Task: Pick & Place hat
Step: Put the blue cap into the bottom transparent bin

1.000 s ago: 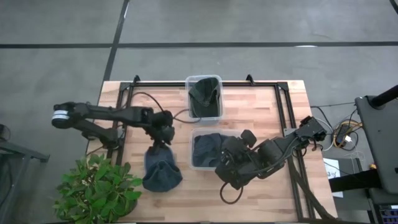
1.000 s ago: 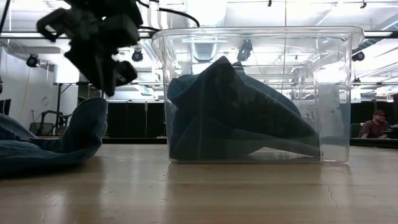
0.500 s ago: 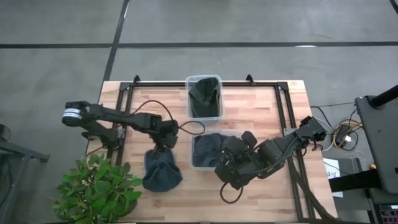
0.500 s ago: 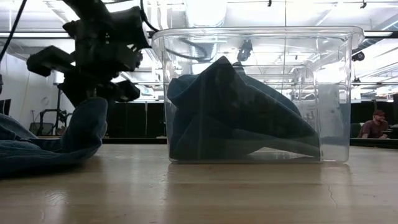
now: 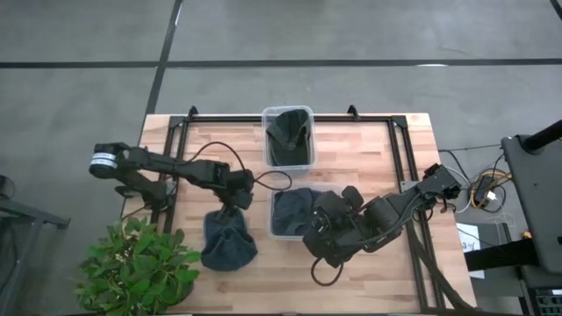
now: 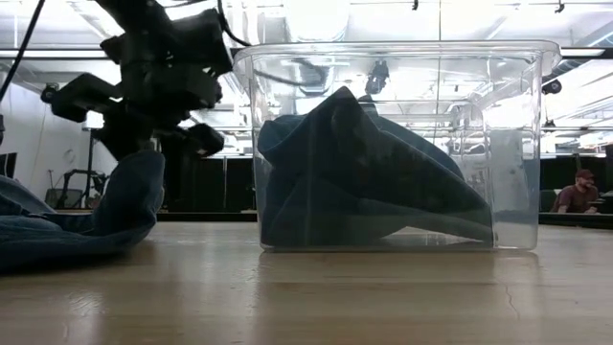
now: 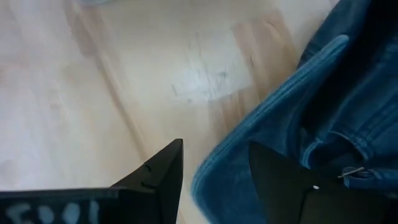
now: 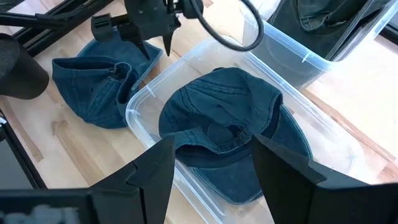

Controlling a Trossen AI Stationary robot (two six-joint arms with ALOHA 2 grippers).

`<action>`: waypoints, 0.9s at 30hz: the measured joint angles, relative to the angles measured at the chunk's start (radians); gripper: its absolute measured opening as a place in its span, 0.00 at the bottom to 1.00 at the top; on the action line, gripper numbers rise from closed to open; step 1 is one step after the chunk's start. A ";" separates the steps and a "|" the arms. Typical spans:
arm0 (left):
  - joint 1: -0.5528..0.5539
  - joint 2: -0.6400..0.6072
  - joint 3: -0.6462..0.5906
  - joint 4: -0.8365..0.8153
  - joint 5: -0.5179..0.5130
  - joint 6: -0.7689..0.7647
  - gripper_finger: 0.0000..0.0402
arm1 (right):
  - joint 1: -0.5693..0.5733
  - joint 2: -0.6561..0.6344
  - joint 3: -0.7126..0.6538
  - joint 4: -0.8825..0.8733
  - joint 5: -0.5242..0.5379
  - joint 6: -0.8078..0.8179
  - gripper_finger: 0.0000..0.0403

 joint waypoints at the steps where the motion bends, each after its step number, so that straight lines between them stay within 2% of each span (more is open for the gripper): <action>1: -0.001 0.006 -0.006 0.003 0.020 -0.001 0.43 | 0.000 0.000 0.000 0.000 0.000 0.000 0.51; 4: -0.005 0.023 -0.023 0.006 0.055 -0.009 0.43 | 0.000 0.000 0.000 0.000 0.000 0.000 0.51; 12: -0.005 0.046 -0.039 0.011 0.053 -0.016 0.40 | -0.002 0.000 0.000 0.000 0.001 -0.001 0.51; 15: -0.005 0.051 -0.039 0.011 0.050 -0.019 0.31 | -0.003 0.000 0.000 -0.001 0.009 -0.004 0.51; 21: -0.005 0.026 -0.032 -0.027 0.056 -0.041 0.04 | -0.003 0.000 0.000 -0.001 0.009 -0.007 0.51; 27: -0.006 -0.031 0.023 -0.162 0.051 -0.042 0.02 | -0.006 0.000 0.000 -0.009 0.011 -0.018 0.51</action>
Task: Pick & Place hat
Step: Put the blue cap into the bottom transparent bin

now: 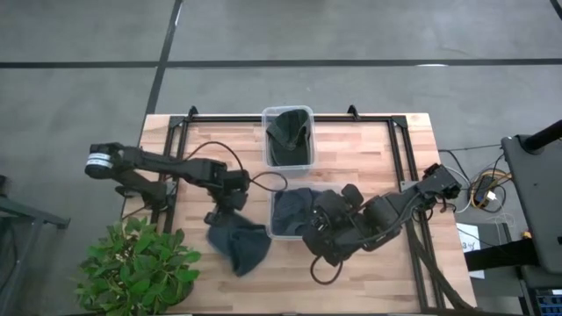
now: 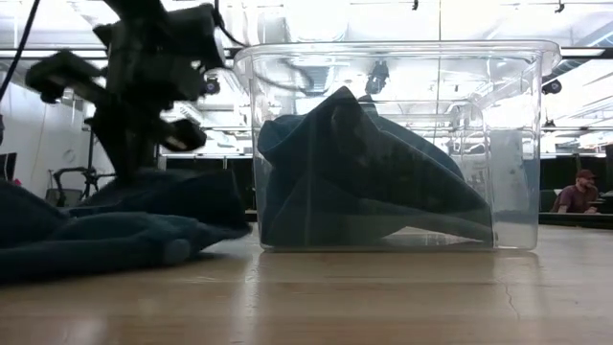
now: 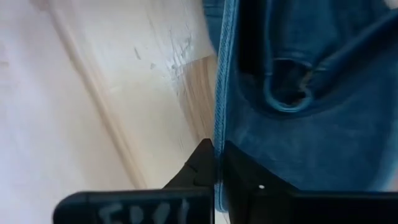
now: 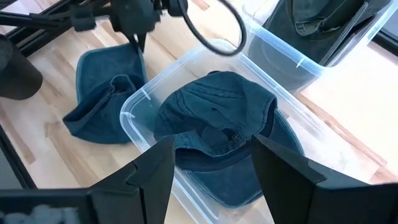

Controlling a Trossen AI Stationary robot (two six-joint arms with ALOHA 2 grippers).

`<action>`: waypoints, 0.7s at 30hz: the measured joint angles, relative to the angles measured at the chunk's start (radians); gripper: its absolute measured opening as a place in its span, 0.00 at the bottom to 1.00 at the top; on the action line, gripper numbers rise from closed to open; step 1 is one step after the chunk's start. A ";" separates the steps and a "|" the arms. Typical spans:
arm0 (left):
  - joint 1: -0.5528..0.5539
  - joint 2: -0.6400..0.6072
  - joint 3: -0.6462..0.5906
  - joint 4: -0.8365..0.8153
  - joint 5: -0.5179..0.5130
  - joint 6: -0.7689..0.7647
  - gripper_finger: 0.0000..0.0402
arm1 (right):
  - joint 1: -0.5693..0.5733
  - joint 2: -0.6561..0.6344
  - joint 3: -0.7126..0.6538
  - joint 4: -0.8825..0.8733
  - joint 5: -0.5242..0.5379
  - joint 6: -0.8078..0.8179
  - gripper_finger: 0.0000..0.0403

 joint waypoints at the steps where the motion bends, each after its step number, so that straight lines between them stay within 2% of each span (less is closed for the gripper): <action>1: -0.001 -0.018 0.011 -0.017 -0.002 0.000 0.02 | -0.002 0.000 0.000 0.000 0.000 -0.002 0.51; 12: -0.003 -0.158 0.190 -0.266 0.057 -0.007 0.01 | -0.020 0.000 0.000 0.000 0.002 -0.048 0.51; 16: -0.004 -0.169 0.271 -0.380 0.115 -0.013 0.01 | -0.023 0.000 0.000 0.000 0.029 -0.058 0.51; 21: -0.003 -0.169 0.371 -0.453 0.119 -0.030 0.01 | -0.027 0.000 0.000 0.000 0.055 -0.061 0.51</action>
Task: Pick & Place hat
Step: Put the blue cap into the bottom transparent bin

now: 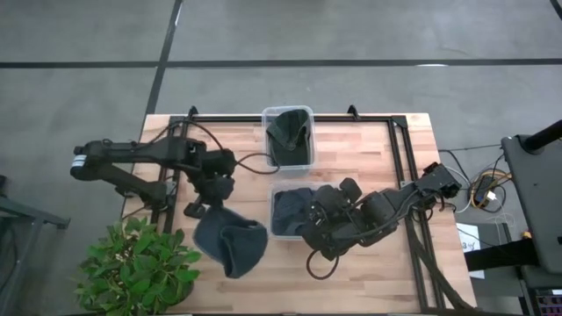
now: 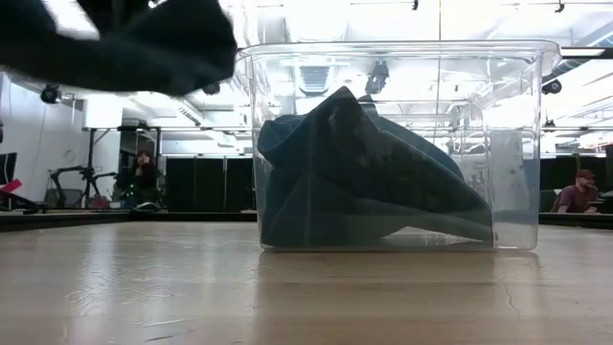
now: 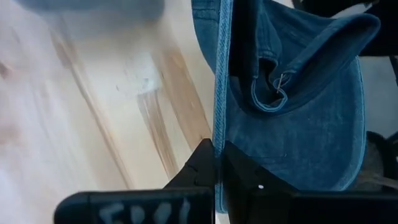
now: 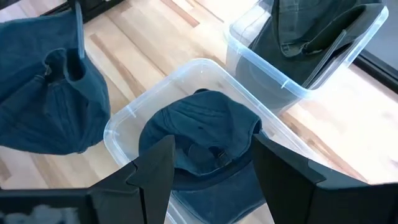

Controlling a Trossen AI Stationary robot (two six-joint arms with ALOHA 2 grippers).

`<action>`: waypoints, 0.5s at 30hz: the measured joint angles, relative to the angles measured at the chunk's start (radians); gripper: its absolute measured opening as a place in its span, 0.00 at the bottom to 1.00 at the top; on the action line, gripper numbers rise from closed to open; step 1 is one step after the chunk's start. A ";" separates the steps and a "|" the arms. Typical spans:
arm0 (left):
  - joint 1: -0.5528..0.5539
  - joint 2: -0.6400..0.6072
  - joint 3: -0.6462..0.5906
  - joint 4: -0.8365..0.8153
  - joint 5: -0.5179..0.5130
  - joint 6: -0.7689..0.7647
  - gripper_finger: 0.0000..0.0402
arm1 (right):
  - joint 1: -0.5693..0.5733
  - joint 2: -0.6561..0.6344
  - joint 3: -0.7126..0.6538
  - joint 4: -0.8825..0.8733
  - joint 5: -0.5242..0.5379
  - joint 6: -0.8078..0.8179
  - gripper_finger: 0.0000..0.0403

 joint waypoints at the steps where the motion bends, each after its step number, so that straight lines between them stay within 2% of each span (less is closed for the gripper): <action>1: 0.000 0.000 0.022 -0.008 -0.001 -0.004 0.01 | 0.000 0.000 0.000 0.000 0.001 0.001 0.51; 10: 0.001 -0.001 0.239 -0.061 -0.003 -0.078 0.01 | 0.000 -0.001 0.026 0.007 0.050 -0.011 0.48; 15: 0.001 0.000 0.343 -0.051 -0.113 -0.123 0.01 | 0.001 -0.004 0.103 0.008 0.111 -0.091 0.44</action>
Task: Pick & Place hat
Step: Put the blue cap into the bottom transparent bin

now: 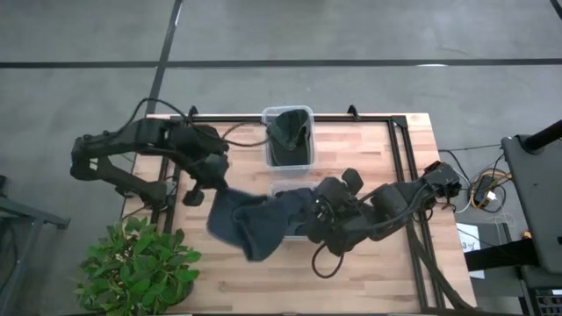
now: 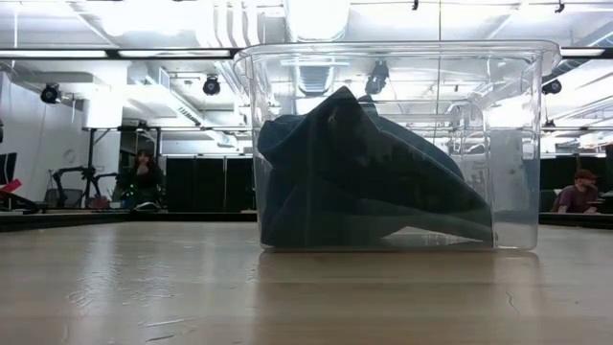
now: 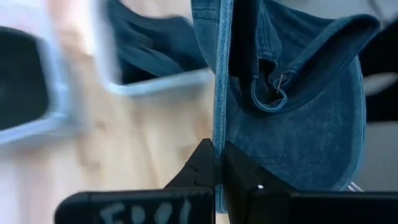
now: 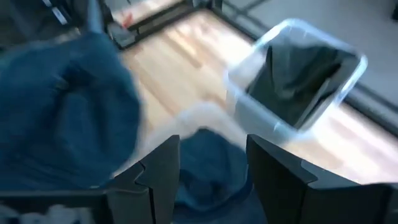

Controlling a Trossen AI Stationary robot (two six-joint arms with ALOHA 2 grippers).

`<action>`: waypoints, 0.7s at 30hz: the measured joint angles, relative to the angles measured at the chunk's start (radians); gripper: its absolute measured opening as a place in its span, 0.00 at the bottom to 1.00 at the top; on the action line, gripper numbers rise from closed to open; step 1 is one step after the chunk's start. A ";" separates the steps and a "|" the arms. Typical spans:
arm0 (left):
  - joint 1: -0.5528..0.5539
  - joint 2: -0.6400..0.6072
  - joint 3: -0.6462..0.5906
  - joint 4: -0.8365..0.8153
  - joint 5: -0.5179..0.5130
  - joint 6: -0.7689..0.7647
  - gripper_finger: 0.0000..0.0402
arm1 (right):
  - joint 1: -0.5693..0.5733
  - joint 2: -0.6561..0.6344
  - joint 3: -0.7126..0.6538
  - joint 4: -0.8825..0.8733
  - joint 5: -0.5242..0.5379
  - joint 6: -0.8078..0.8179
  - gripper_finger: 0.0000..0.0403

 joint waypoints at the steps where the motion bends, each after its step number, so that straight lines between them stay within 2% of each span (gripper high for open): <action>1: 0.001 0.000 0.017 0.003 -0.031 -0.010 0.01 | 0.000 0.000 0.022 0.002 0.016 -0.020 0.43; 6: 0.016 -0.011 0.071 0.093 -0.175 -0.072 0.01 | 0.003 -0.006 0.137 0.105 0.118 -0.212 0.42; 9: 0.035 -0.028 0.080 0.183 -0.209 -0.127 0.01 | 0.007 -0.047 0.115 0.240 0.164 -0.358 0.42; 13: 0.065 -0.064 0.080 0.318 -0.231 -0.193 0.01 | 0.011 -0.070 0.114 0.292 0.208 -0.437 0.42; 21: 0.111 -0.133 0.078 0.591 -0.387 -0.318 0.01 | 0.031 -0.085 0.113 0.368 0.354 -0.571 0.41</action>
